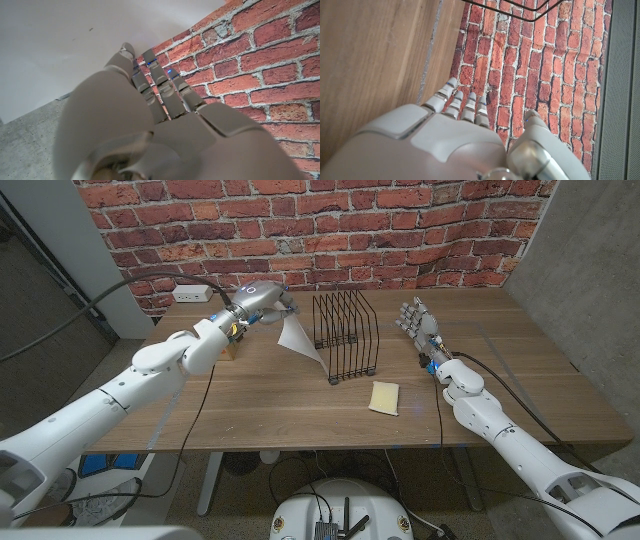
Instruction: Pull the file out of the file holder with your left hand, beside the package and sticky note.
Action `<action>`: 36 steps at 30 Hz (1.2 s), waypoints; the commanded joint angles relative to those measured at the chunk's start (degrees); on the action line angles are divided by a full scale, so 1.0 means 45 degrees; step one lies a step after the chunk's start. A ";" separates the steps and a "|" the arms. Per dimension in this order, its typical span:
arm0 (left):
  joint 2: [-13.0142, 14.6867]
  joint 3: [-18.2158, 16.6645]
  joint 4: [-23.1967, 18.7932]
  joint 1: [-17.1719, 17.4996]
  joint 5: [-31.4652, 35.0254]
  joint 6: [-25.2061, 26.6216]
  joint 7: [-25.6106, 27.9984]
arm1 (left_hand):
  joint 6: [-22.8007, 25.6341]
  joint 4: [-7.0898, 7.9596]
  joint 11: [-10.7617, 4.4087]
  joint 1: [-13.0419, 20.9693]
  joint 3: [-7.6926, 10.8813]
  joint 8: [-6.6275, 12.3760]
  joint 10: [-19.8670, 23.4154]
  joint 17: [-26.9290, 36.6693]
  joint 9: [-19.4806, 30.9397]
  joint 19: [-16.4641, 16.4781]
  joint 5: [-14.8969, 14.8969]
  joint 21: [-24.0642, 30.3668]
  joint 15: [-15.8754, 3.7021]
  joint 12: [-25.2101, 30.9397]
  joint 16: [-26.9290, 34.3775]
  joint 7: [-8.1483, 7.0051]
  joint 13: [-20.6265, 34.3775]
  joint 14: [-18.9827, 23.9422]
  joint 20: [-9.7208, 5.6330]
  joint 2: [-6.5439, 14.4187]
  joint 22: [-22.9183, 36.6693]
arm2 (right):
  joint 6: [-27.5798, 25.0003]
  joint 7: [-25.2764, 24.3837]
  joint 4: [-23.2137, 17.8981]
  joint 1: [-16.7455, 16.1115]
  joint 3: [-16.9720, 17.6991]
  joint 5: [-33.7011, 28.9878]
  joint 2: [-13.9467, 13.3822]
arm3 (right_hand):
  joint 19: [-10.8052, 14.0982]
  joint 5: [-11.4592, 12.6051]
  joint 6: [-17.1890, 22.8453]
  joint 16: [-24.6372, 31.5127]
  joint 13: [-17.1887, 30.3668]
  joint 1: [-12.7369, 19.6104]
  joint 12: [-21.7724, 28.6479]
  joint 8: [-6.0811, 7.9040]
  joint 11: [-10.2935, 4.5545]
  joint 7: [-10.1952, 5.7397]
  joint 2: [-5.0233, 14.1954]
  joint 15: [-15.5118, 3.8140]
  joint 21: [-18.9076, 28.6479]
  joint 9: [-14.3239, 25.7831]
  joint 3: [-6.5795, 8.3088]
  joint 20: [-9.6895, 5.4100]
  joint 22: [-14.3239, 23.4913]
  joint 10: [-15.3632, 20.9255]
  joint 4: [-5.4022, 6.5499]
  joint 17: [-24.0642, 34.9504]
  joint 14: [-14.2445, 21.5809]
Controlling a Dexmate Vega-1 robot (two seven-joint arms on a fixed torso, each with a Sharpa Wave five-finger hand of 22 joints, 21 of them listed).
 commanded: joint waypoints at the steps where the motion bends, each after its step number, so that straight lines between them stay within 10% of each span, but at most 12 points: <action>1: -0.0090 0.0247 0.0546 -0.0519 0.0939 -0.0093 0.0862 | -0.0051 -0.0020 -0.0035 0.0075 0.0022 -0.0035 -0.0046 0.0029 0.0044 0.0045 0.0044 -0.0031 -0.1226 0.0056 -0.0029 0.0055 0.0008 -0.0050 -0.2053 0.0058 0.0035 | -0.0015 0.0041 0.0127 0.0096 -0.0001 0.0017 0.0034 | 0.0086 0.0081 0.0139 0.0071 0.0036 0.0024 0.0038 0.0080 -0.0020 0.0000 0.0670 0.0042 0.0082 0.0073 0.0010 0.0051 0.0050 0.0096 0.0001 0.0022 0.0112; 36: -0.0120 0.0817 0.0983 -0.1283 0.3154 -0.0382 0.4023 | 0.0003 -0.0025 -0.0043 0.0077 -0.0004 -0.0010 -0.0026 0.0027 0.0041 0.0027 0.0055 -0.0038 -0.1225 0.0075 -0.0033 0.0022 0.0014 -0.0074 -0.2053 0.0055 0.0033 | -0.0132 -0.0029 -0.0090 -0.0037 -0.0015 0.0032 -0.0013 | 0.0086 0.0081 0.0157 0.0073 0.0037 0.0032 0.0038 0.0076 -0.0034 0.0020 0.0673 0.0042 0.0079 0.0074 0.0016 0.0059 0.0050 0.0094 -0.0002 0.0023 0.0116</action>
